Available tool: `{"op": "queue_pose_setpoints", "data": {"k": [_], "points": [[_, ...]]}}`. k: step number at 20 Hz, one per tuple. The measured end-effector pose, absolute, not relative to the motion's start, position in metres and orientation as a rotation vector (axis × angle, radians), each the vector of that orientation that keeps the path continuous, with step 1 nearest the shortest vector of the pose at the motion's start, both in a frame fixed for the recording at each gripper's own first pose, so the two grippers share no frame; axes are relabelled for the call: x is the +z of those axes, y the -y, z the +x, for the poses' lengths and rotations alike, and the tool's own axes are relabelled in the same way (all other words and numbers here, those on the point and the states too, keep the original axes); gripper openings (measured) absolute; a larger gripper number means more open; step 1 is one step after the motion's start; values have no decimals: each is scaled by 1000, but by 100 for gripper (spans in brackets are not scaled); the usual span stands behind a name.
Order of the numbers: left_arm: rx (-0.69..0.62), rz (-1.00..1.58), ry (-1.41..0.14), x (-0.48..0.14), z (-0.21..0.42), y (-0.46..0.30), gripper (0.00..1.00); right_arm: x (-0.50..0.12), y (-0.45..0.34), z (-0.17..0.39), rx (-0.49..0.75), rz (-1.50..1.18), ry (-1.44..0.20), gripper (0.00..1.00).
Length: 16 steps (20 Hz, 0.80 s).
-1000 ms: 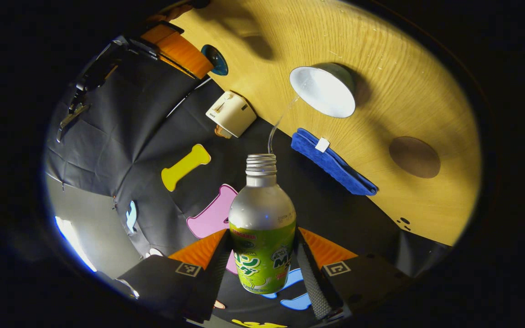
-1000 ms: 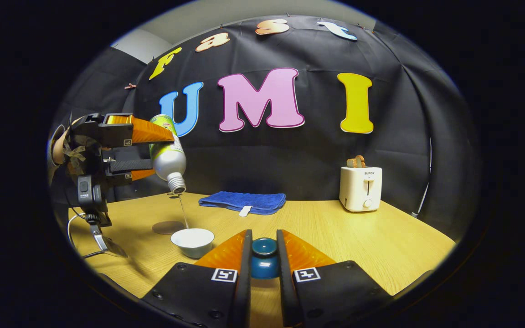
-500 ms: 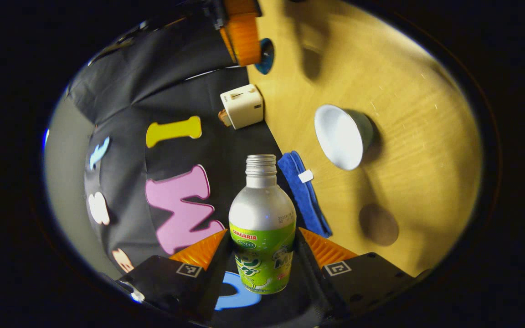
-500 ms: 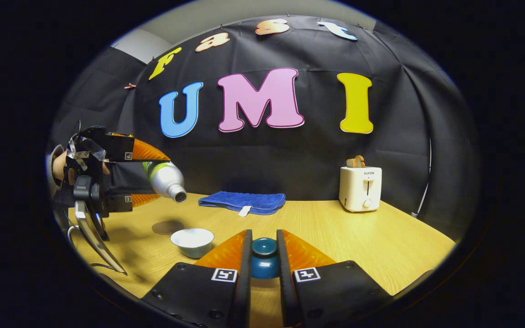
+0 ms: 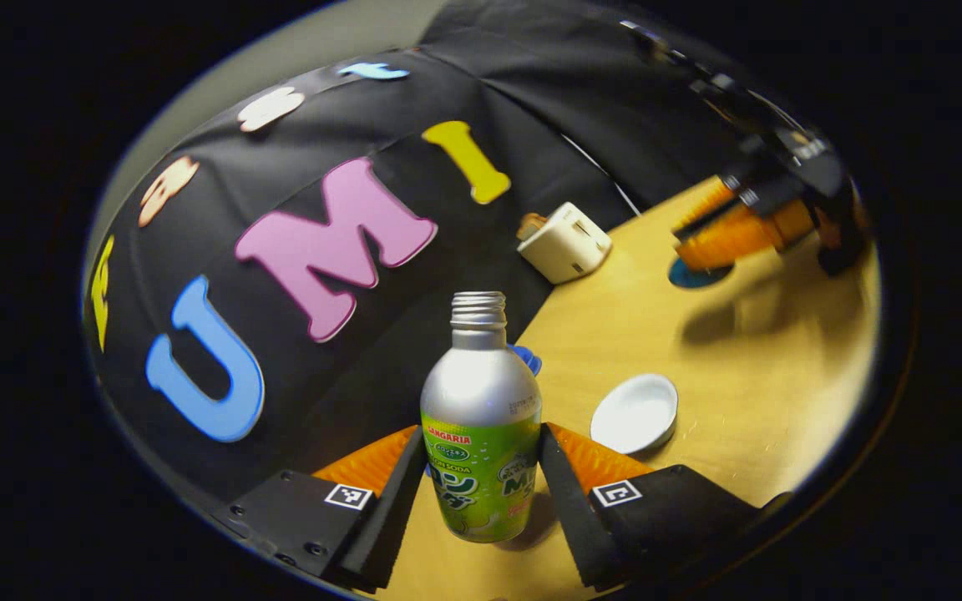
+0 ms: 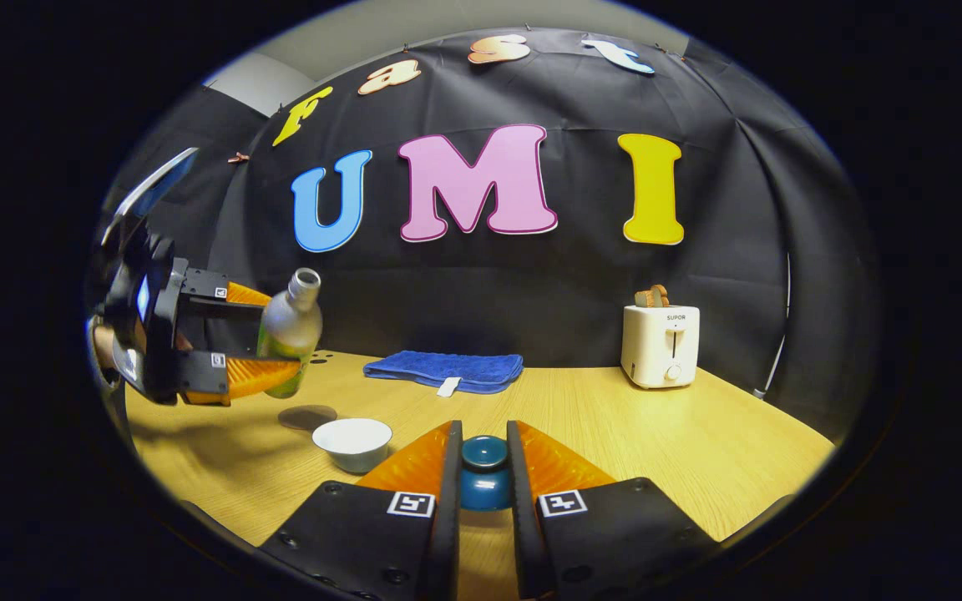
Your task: Open the teacup lid with one hand, grasp the water bottle and pour water into the teacup with the other hand; after pouring, place the water bottle on the coaster and then close the teacup lid.
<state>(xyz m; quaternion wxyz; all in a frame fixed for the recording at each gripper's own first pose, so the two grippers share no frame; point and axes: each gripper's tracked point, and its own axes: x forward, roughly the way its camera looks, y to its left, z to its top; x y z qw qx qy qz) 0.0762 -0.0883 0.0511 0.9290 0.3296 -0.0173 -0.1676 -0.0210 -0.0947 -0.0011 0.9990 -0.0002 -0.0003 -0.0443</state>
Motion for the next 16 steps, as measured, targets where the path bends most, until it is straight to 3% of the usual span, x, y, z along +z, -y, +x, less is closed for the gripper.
{"op": "queue_pose_setpoints", "data": {"k": [4, 9, 16], "points": [[-304, 307, 63, 70, 87, 69, 80, -1, 95, -21, -88, 0, 1, 30], [-212, 47, 61, 58, 127, 18, 81, -1, 95, -21, -88, -1, 1, 30], [-180, -64, 21, 21, 144, -5, 81, -1, 96, -21, -92, -2, 0, 30]]}}
